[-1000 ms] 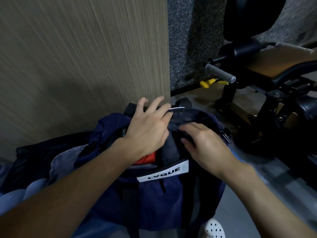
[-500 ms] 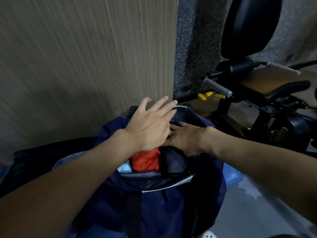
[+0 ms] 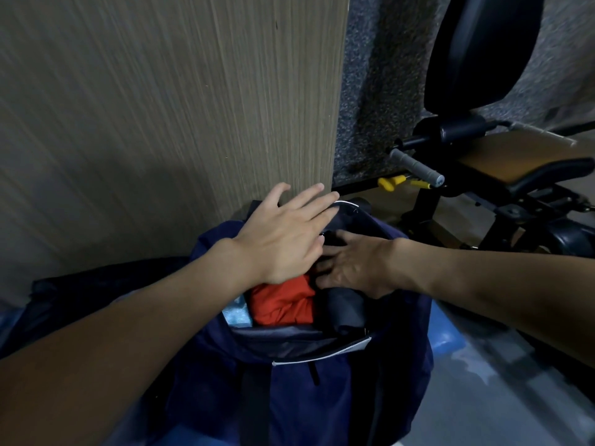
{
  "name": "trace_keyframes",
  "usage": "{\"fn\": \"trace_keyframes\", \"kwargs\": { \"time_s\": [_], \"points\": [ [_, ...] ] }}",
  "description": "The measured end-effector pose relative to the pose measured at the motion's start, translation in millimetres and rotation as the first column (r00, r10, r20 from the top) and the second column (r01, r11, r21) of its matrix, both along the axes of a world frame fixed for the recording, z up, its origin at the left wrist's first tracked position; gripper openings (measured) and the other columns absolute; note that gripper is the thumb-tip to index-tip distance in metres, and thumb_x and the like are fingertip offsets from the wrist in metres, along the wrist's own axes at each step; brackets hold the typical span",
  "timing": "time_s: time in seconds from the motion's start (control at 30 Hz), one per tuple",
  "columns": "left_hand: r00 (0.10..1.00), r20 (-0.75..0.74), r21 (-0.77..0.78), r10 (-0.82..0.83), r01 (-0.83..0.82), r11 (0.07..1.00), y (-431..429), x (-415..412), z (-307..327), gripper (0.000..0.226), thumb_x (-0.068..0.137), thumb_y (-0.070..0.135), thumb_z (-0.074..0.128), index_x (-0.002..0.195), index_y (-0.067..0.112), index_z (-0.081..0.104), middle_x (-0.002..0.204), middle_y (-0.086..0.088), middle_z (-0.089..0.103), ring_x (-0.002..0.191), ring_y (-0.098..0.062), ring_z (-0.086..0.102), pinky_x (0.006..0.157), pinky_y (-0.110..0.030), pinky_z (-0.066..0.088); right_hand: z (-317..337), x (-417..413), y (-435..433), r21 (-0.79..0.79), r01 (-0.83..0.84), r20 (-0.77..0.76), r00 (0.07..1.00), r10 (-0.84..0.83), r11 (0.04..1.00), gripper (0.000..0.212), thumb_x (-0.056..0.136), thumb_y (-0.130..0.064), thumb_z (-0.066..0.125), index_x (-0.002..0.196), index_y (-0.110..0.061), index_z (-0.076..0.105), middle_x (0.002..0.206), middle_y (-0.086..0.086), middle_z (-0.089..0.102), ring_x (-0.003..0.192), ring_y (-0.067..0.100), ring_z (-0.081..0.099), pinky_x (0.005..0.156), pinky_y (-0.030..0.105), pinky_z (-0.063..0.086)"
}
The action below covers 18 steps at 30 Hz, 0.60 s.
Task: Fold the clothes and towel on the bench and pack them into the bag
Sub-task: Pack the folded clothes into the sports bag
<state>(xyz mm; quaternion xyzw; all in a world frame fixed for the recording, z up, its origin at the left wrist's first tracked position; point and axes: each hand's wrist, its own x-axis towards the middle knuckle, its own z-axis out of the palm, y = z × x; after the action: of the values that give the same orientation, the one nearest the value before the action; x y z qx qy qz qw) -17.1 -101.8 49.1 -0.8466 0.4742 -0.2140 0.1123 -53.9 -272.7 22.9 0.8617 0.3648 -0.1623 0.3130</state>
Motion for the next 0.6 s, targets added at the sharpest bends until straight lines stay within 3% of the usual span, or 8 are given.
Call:
{"fn": "trace_keyframes", "kwargs": {
  "time_s": [0.17, 0.3, 0.4, 0.5, 0.6],
  "points": [
    [1.0, 0.003, 0.004, 0.005, -0.005, 1.0, 0, -1, 1, 0.06, 0.096, 0.038, 0.025, 0.147, 0.014, 0.046, 0.159, -0.001, 0.035, 0.148, -0.018, 0.028, 0.112, -0.052, 0.028, 2, -1, -2, 0.038, 0.007, -0.029, 1.0, -0.006, 0.999, 0.065, 0.075, -0.034, 0.073, 0.132, -0.031, 0.042, 0.136, -0.005, 0.049, 0.137, 0.017, 0.031, 0.109, 0.05, 0.019],
    [1.0, -0.004, -0.007, 0.006, -0.006, 1.0, -2, -2, 7, 0.06, 0.097, 0.04, 0.024, 0.145, 0.013, 0.048, 0.158, -0.002, 0.037, 0.148, -0.019, 0.029, 0.112, -0.055, 0.029, 11, -1, -22, 0.238, 0.179, -0.056, 0.984, -0.17, 0.955, 0.052, 0.069, -0.044, 0.074, 0.116, -0.031, 0.056, 0.12, -0.004, 0.059, 0.118, 0.015, 0.049, 0.104, 0.038, 0.03],
    [1.0, -0.016, -0.015, -0.009, 0.009, 1.0, -5, -3, 8, 0.06, 0.099, 0.043, 0.022, 0.143, 0.014, 0.051, 0.157, -0.001, 0.038, 0.148, -0.018, 0.029, 0.112, -0.055, 0.028, 16, -7, -39, 0.499, 0.4, -0.17, 0.915, -0.366, 0.769, 0.044, 0.063, -0.045, 0.08, 0.097, -0.025, 0.06, 0.097, -0.004, 0.066, 0.091, 0.016, 0.061, 0.083, 0.033, 0.049],
    [0.999, -0.035, -0.009, -0.01, 0.01, 1.0, -12, -6, 7, 0.063, 0.099, 0.046, 0.018, 0.143, 0.015, 0.051, 0.158, 0.0, 0.038, 0.149, -0.017, 0.027, 0.113, -0.055, 0.026, 12, -19, -46, 0.63, 0.508, -0.263, 0.851, -0.454, 0.587, 0.04, 0.062, -0.039, 0.084, 0.087, -0.024, 0.057, 0.082, -0.008, 0.062, 0.075, 0.012, 0.059, 0.066, 0.028, 0.049],
    [0.997, -0.075, -0.048, -0.009, 0.006, 0.999, -14, -7, 9, 0.068, 0.1, 0.048, 0.009, 0.147, 0.016, 0.046, 0.16, 0.002, 0.033, 0.151, -0.015, 0.02, 0.116, -0.054, 0.02, 4, -31, -46, 0.733, 0.565, -0.345, 0.789, -0.508, 0.38, 0.041, 0.063, -0.038, 0.085, 0.089, -0.026, 0.055, 0.084, -0.01, 0.063, 0.076, 0.008, 0.059, 0.064, 0.021, 0.046]
  ]
}}
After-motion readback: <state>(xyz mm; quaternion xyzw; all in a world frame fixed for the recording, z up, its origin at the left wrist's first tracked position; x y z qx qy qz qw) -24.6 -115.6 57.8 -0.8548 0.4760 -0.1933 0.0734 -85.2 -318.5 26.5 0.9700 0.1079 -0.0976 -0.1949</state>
